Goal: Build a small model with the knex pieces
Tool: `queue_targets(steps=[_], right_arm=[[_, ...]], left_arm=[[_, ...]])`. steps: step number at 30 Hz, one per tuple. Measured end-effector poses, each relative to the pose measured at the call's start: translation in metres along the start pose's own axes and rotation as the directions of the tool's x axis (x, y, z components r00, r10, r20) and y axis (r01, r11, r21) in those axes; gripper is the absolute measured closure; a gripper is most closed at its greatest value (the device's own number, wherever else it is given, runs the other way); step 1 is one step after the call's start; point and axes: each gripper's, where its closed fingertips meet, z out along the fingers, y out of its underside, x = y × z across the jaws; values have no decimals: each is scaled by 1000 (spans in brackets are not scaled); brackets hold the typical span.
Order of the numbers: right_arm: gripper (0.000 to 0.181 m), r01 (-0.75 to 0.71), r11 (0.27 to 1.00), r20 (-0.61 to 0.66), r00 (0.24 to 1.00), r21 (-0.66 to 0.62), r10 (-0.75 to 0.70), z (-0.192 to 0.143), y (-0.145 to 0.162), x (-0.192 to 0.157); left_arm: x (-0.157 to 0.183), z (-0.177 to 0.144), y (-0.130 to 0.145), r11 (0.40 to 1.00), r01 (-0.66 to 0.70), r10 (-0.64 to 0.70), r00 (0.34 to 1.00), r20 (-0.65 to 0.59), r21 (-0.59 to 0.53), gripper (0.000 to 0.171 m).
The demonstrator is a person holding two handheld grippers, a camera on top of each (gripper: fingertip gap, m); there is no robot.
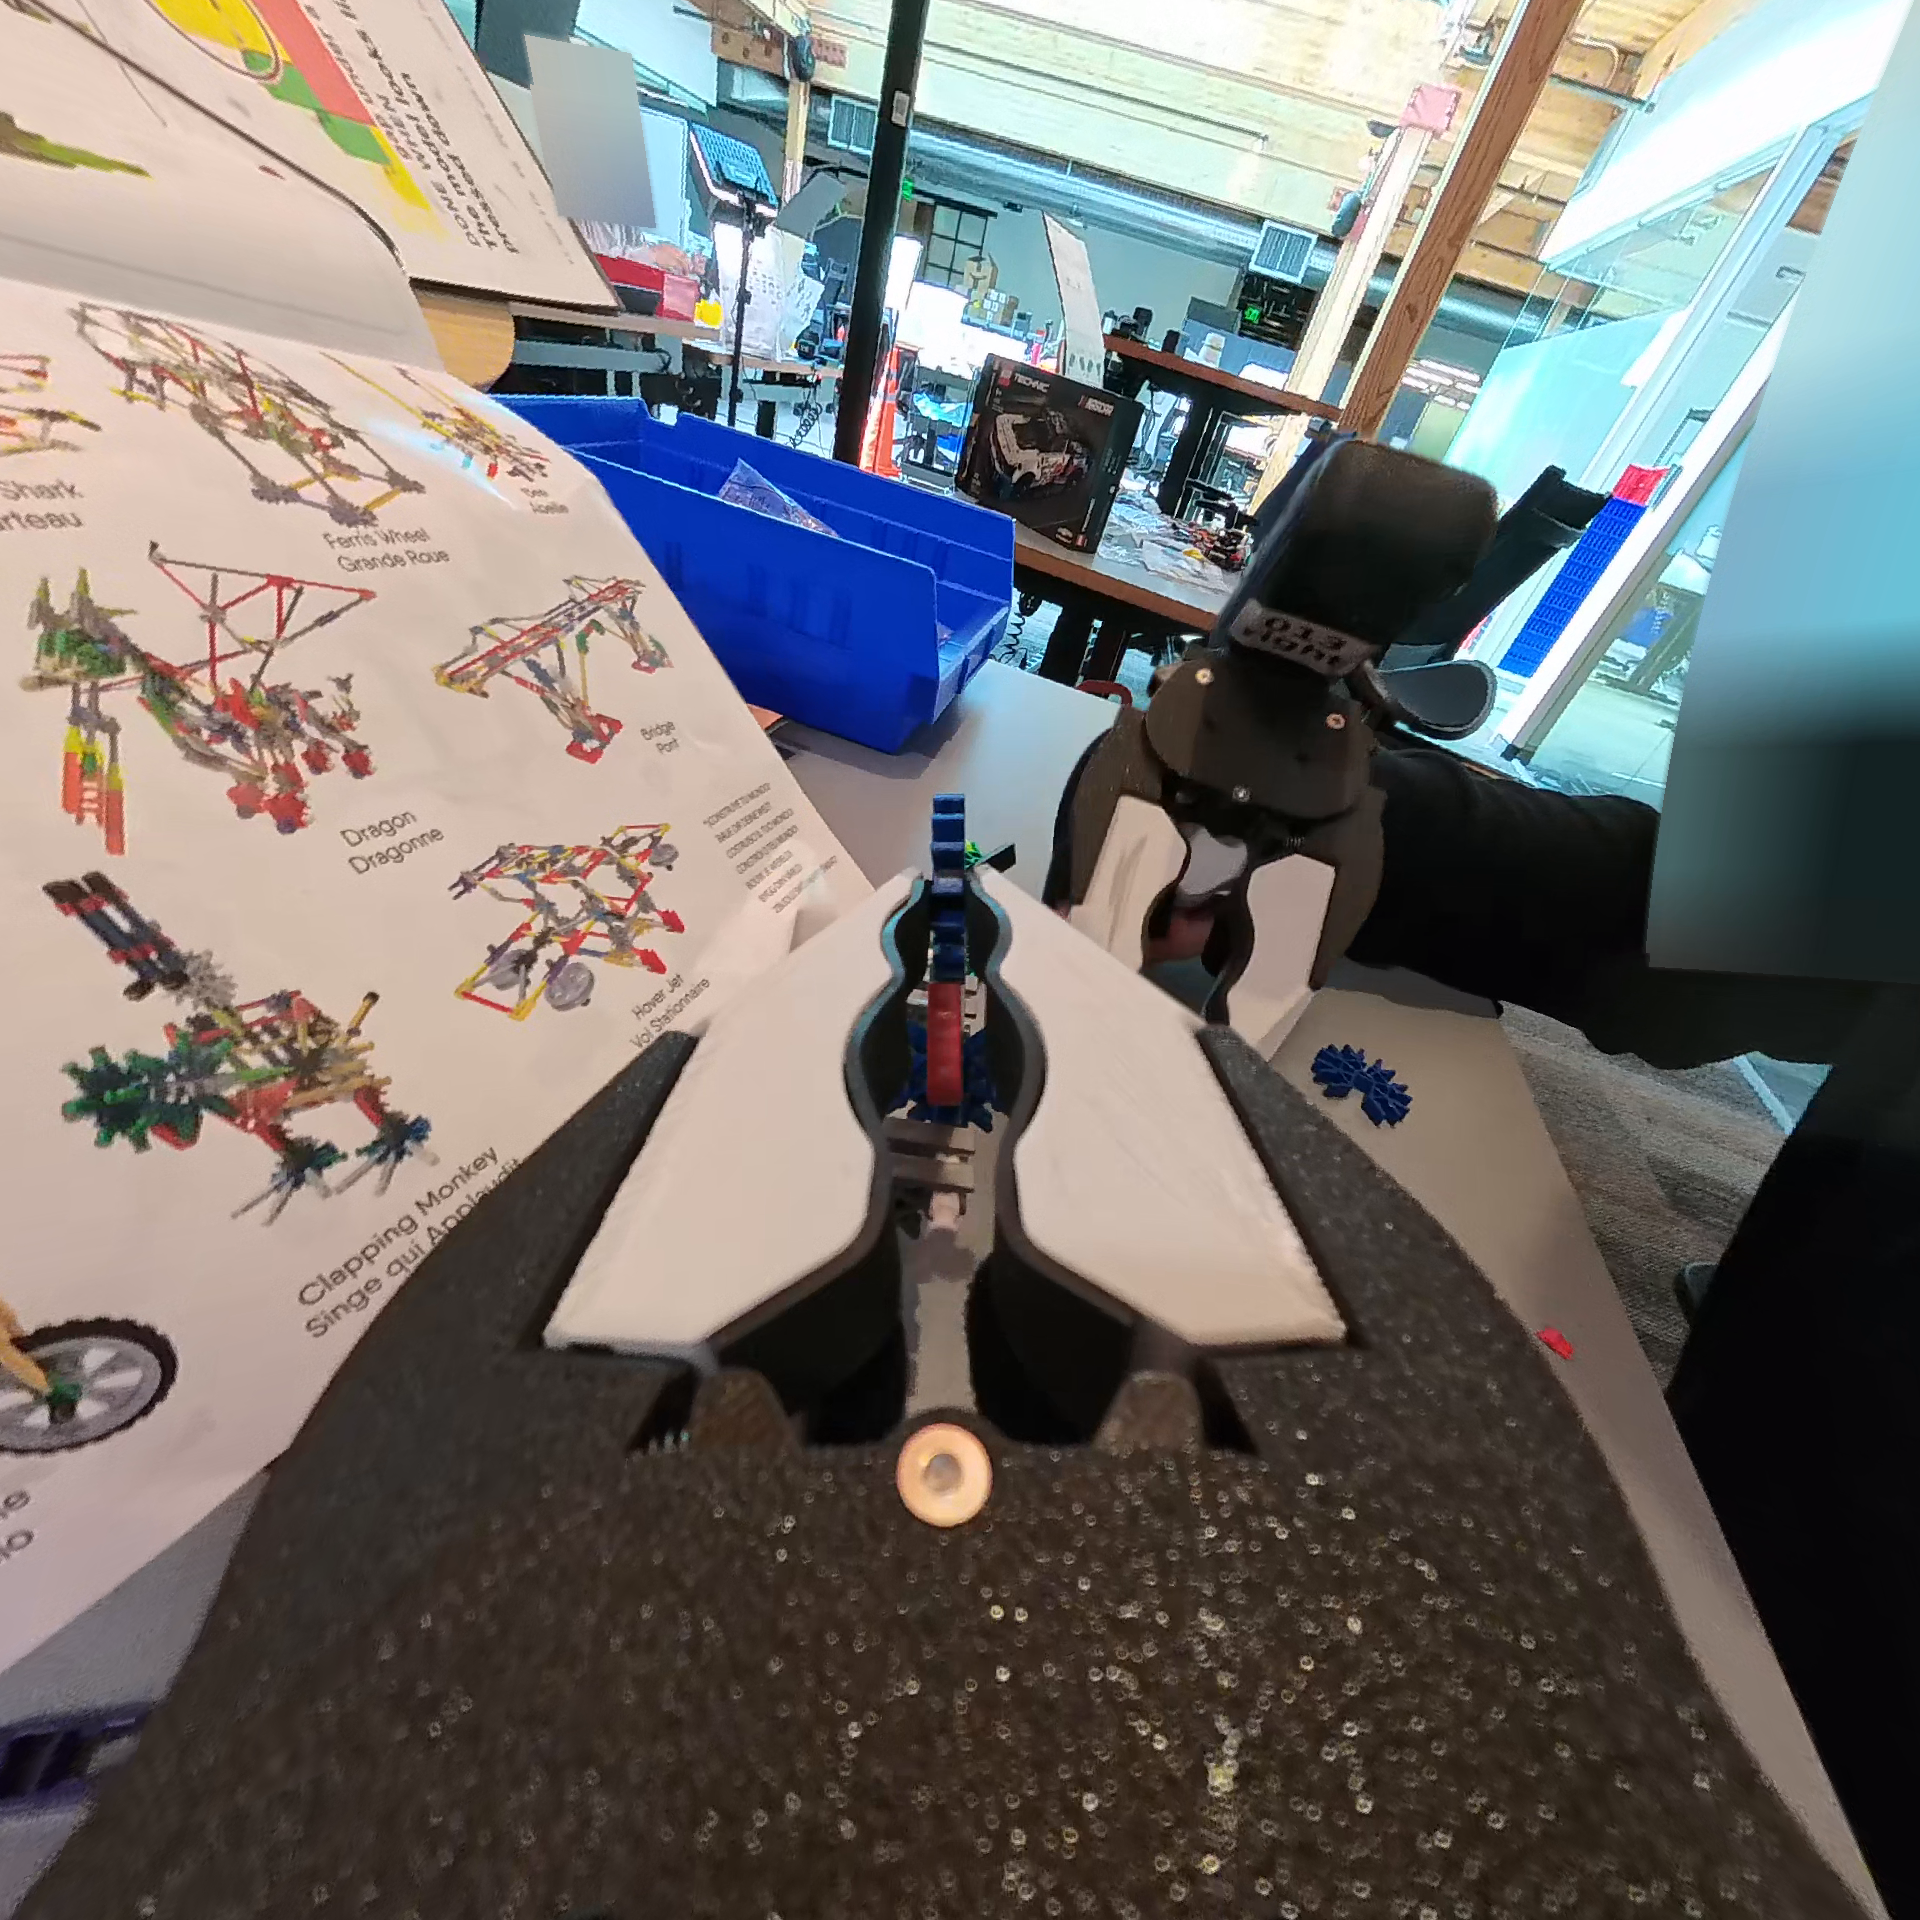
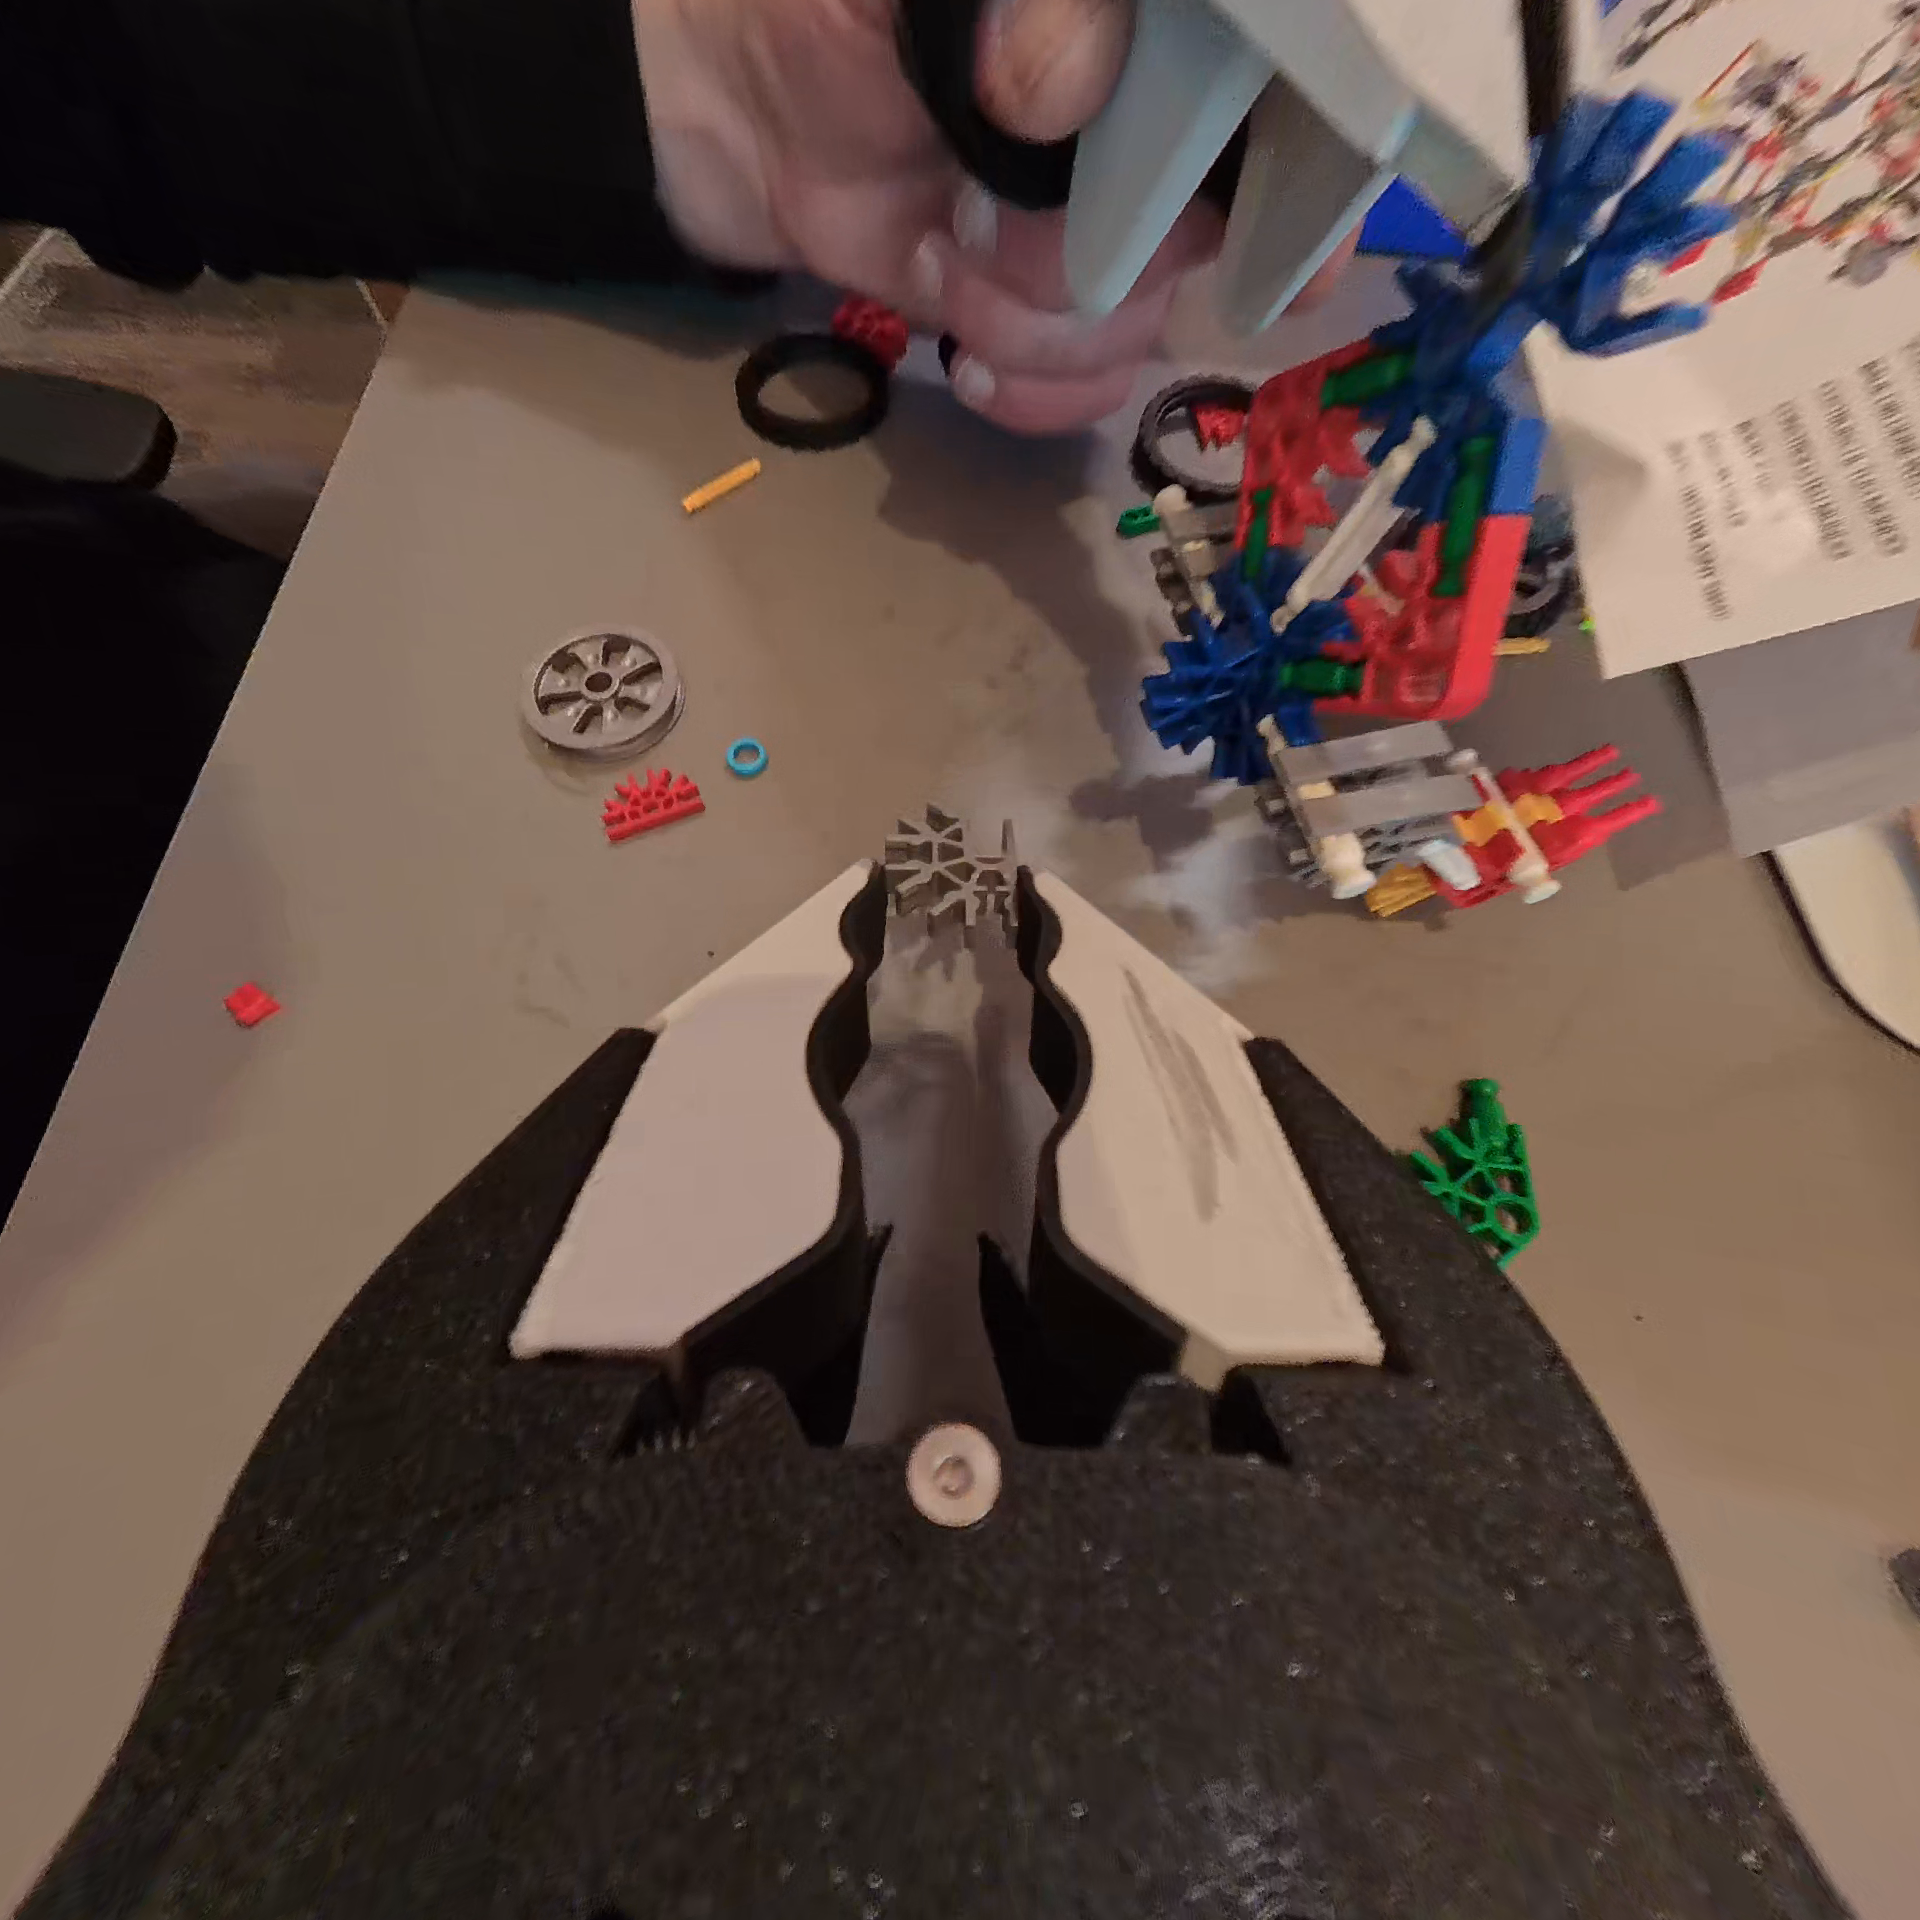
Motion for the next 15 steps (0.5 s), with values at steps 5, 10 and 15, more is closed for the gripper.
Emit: queue_targets(steps=[5, 10, 15], right_arm=[[147, -10, 1000, 6, 1000, -13, 10, 1, 2, -1], [148, -22, 994, -109, 993, 106, 34, -19, -19, 22], [158, -69, 967, -258, 957, 244, 133, -41, -34, 56]], left_arm=[[0, 2, 1, 1000, 17, -17, 1000, -7, -2, 169], [3, 4, 2, 1000, 20, -20, 1000, -17, -11, 169], [8, 7, 4, 1000, 19, -20, 999, -41, -21, 170]])
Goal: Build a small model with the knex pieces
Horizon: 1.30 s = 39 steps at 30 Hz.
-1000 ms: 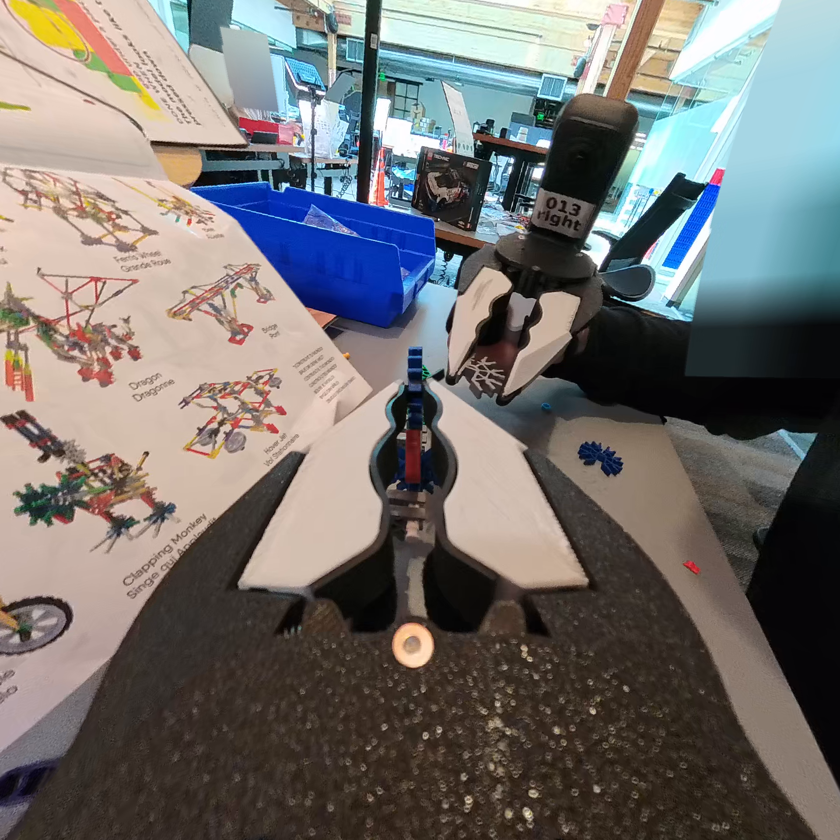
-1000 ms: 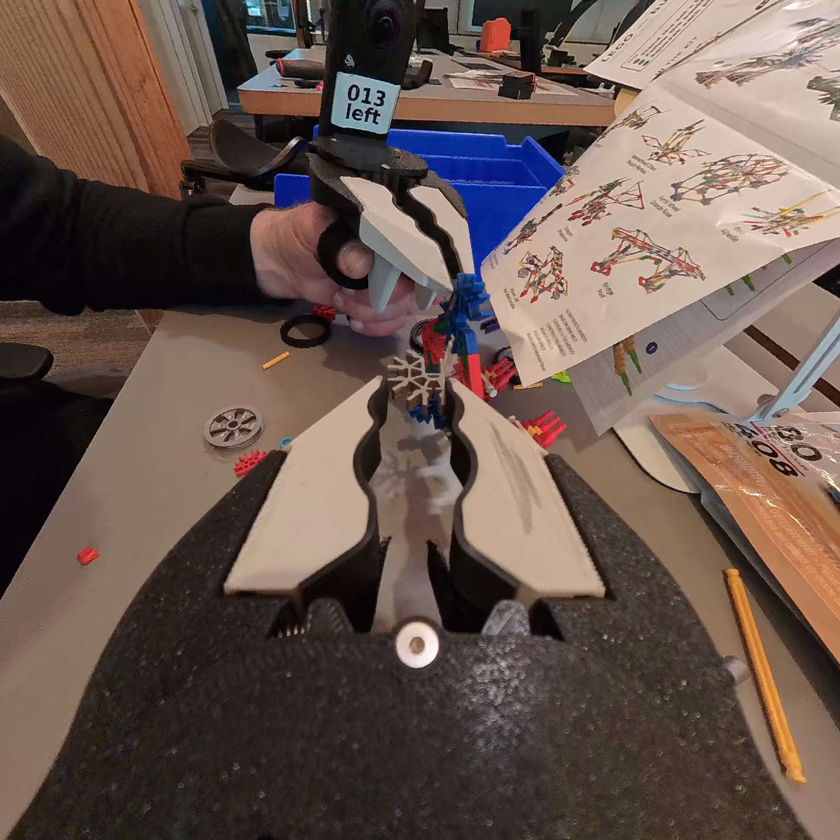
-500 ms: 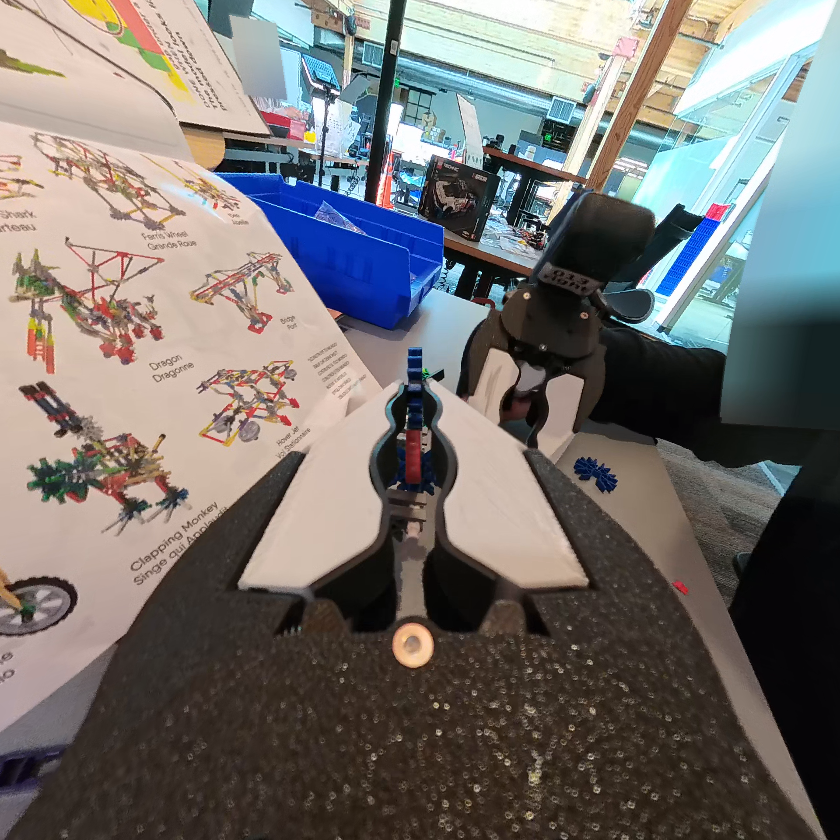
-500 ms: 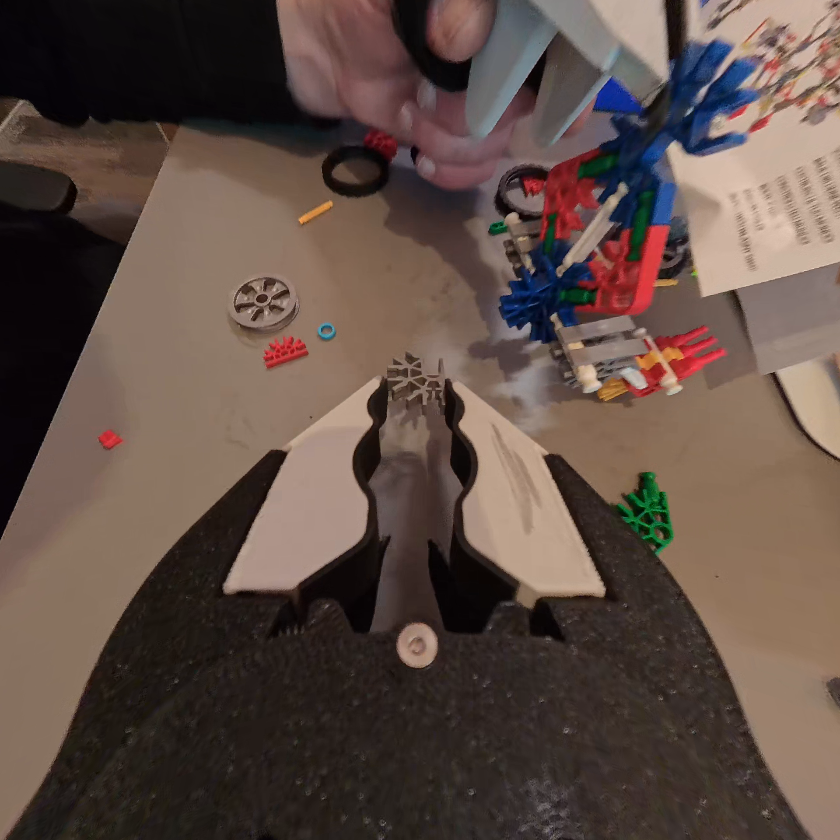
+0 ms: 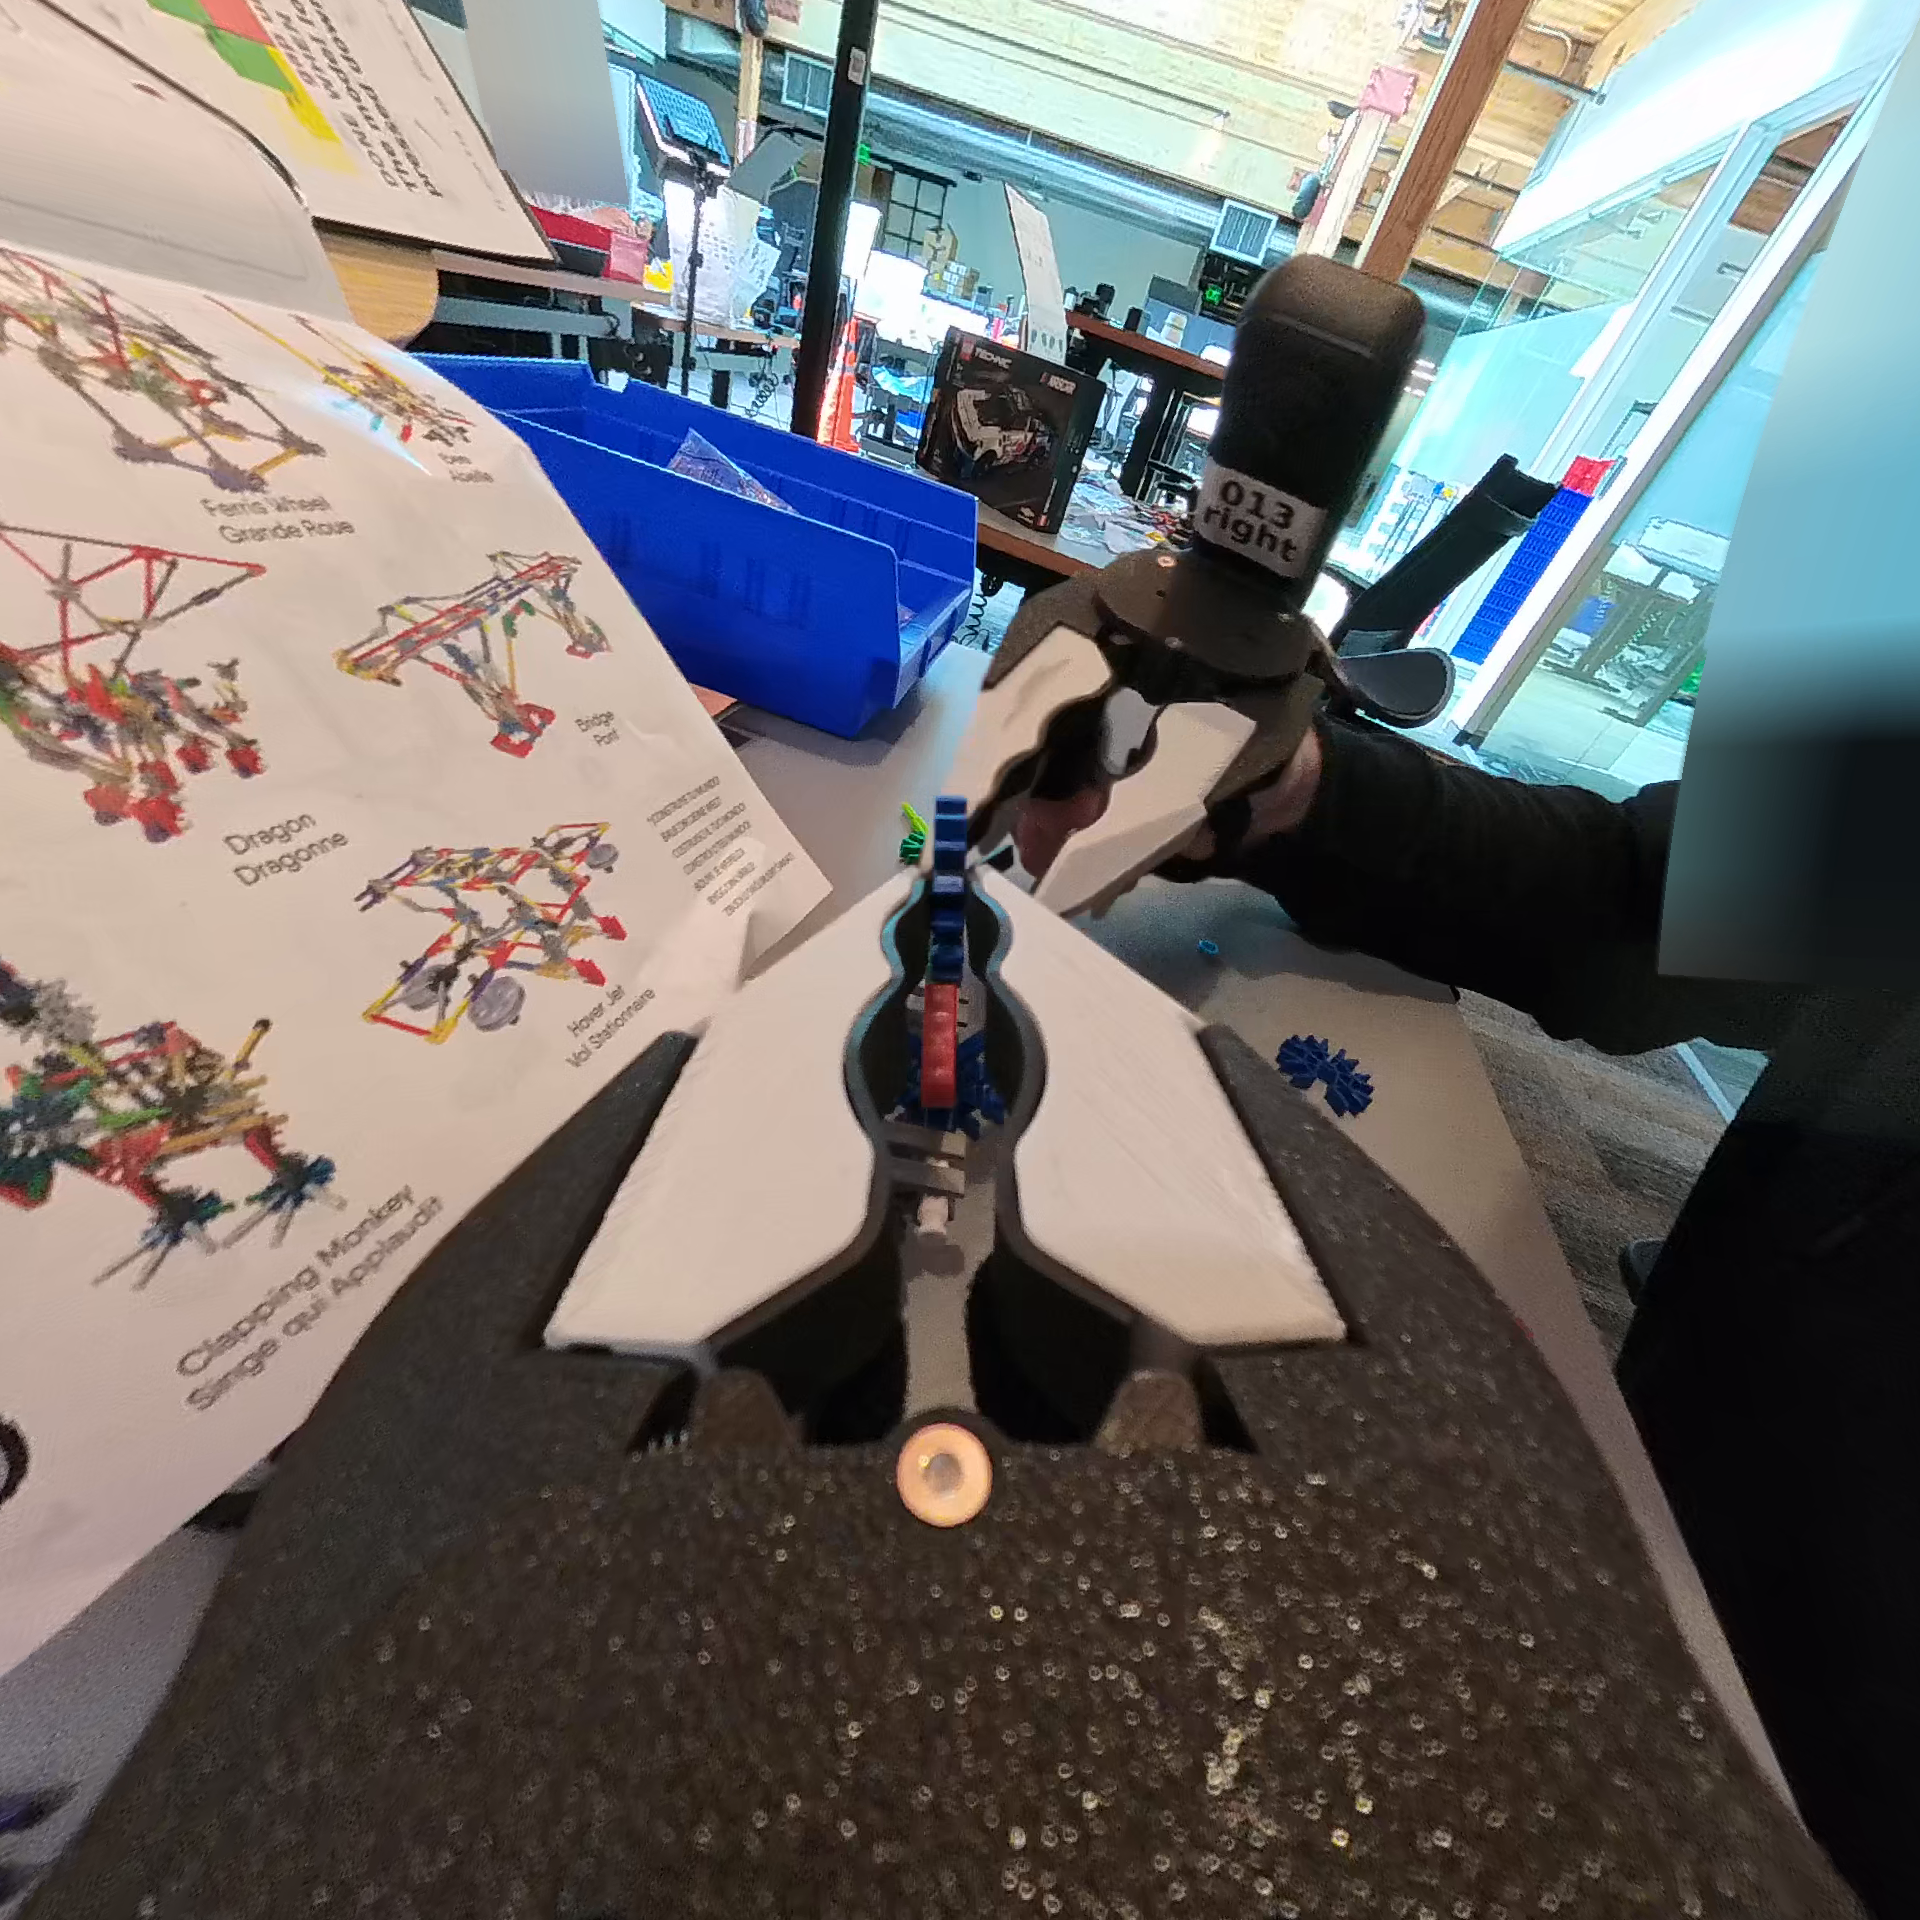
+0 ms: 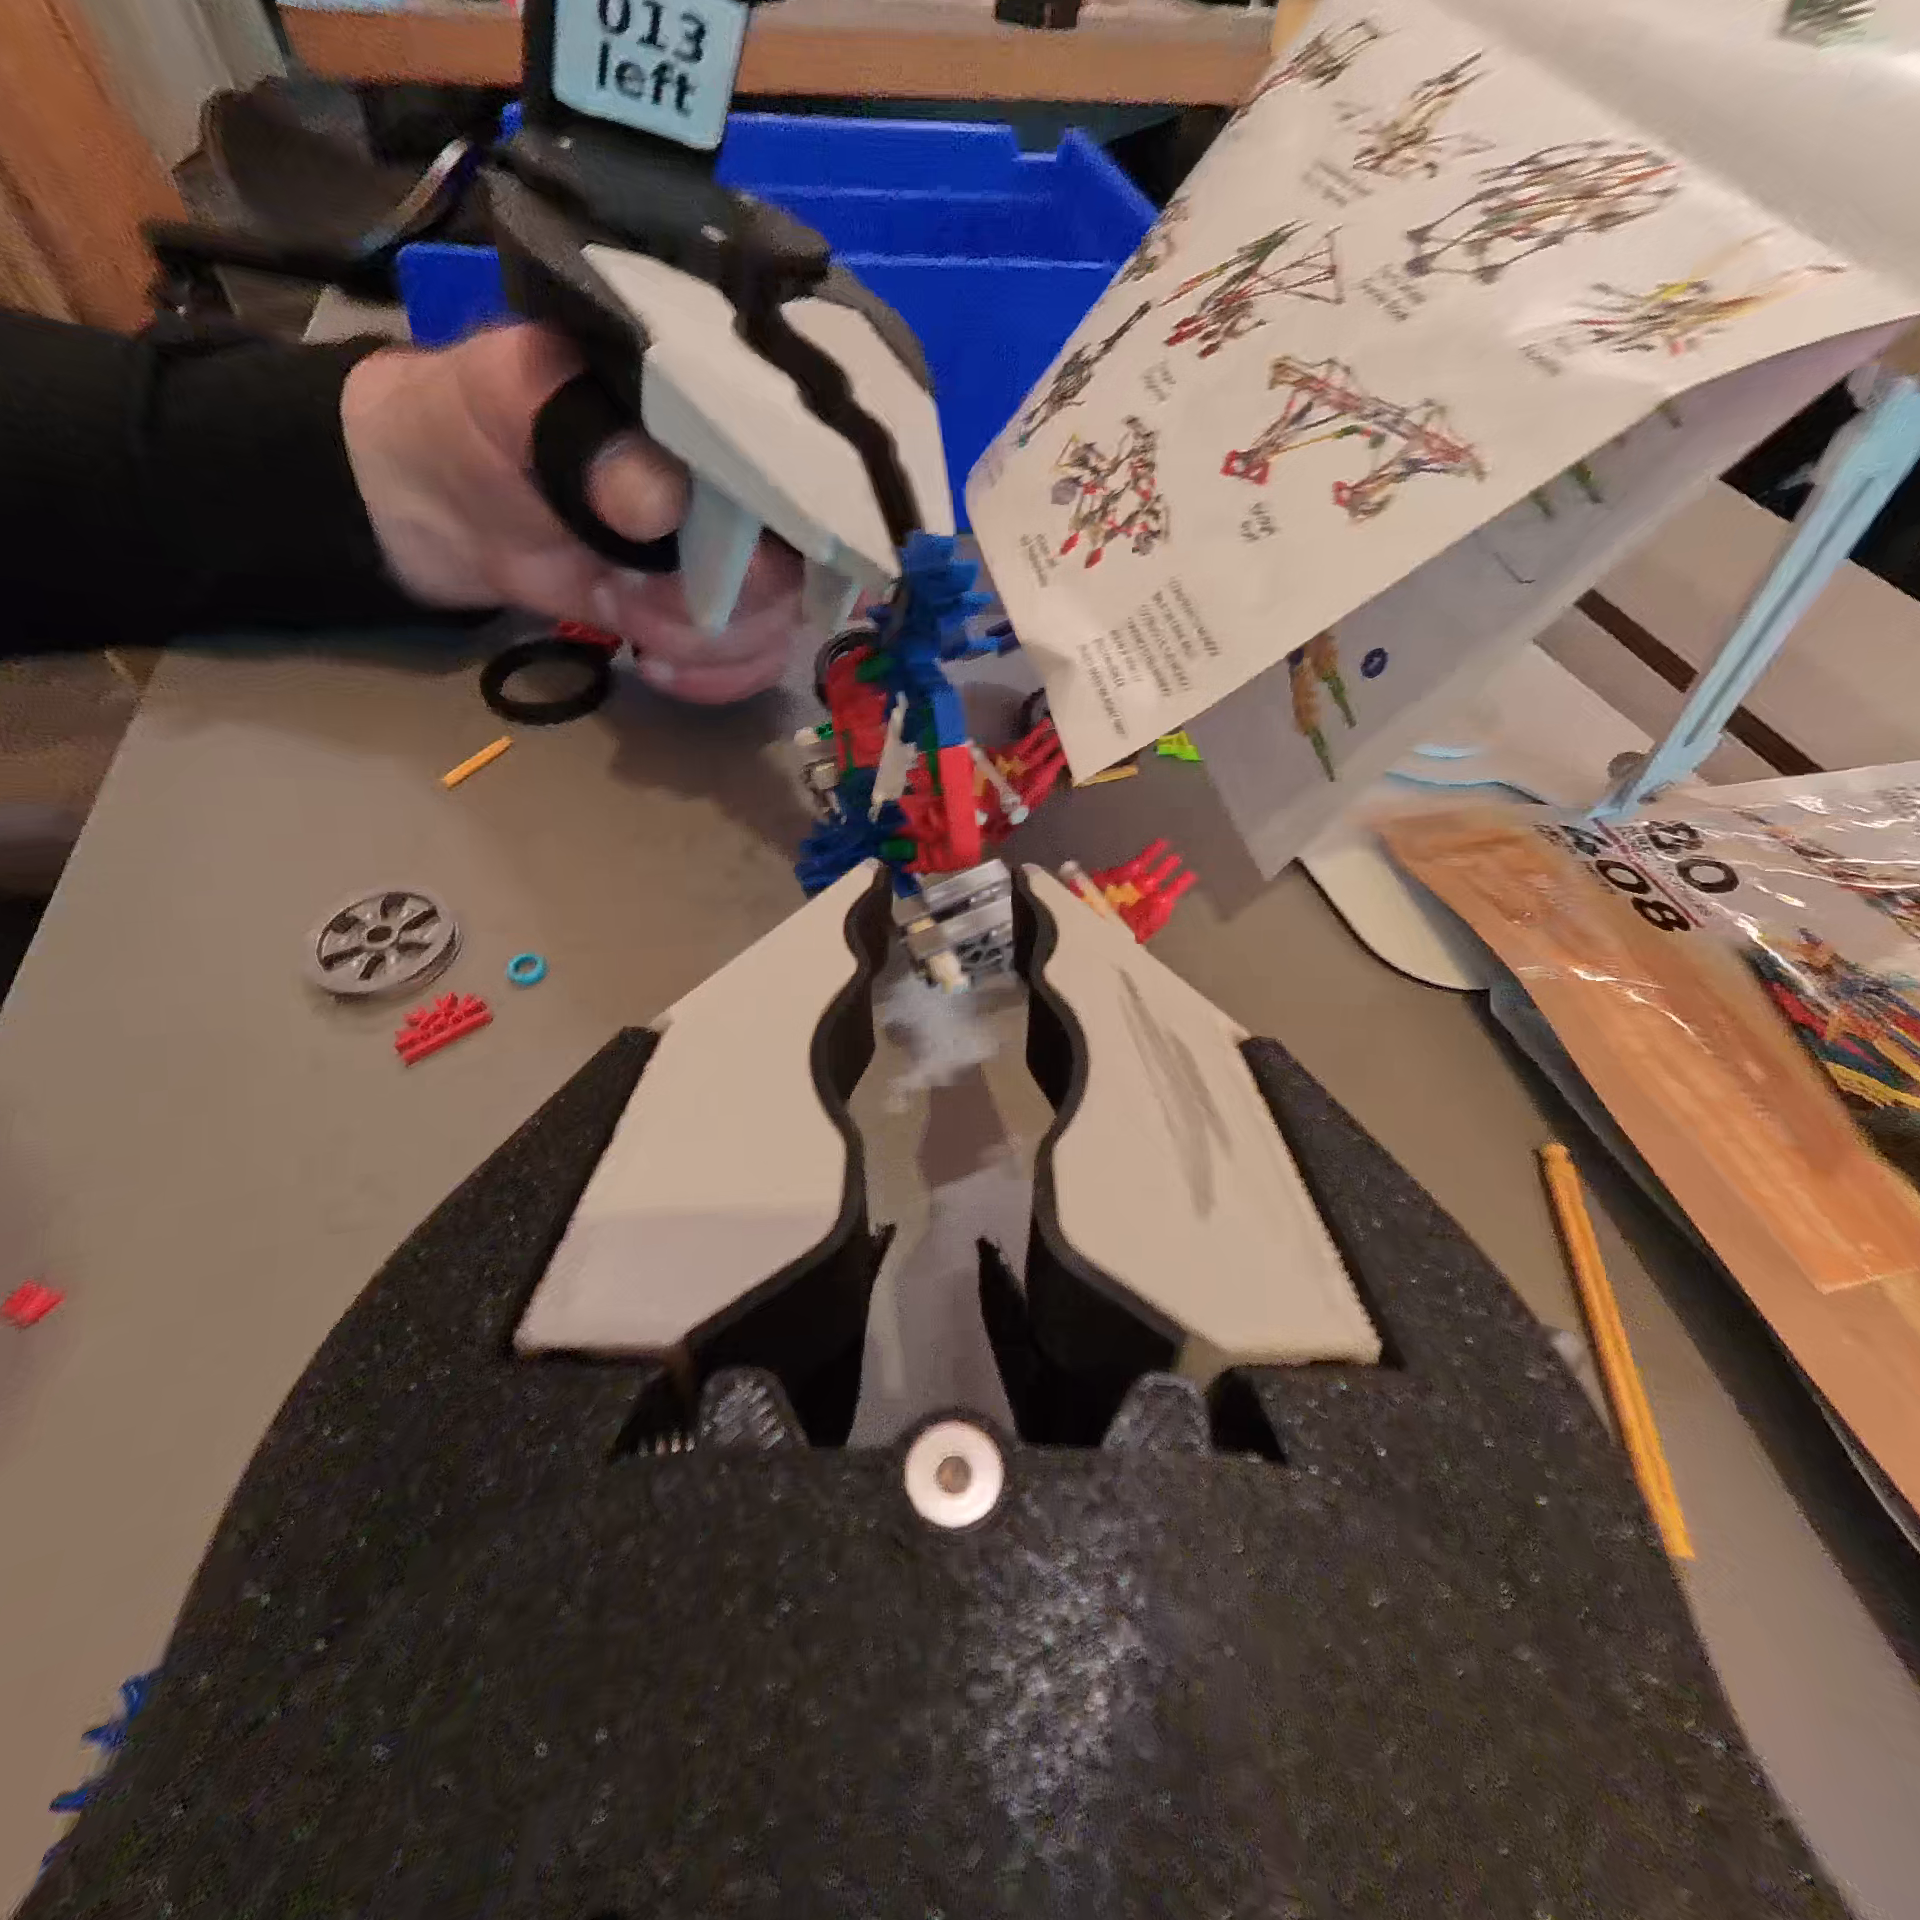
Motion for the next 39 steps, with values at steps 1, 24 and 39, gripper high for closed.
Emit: queue_targets(steps=[1, 24, 39], right_arm=[[155, -10, 1000, 7, 1000, 2, 10, 1, 0, -1], [176, -213, 970, 219, 958, 114, 185, -6, -17, -16], [172, -251, 959, 199, 954, 130, 223, -7, -19, -9]], left_arm=[[2, 1, 0, 1000, 1, -1, 1000, -11, -3, 170], [12, 8, 12, 994, -83, 80, 995, -53, -66, 165], [14, 10, 7, 996, -66, 64, 997, -38, -53, 168]])
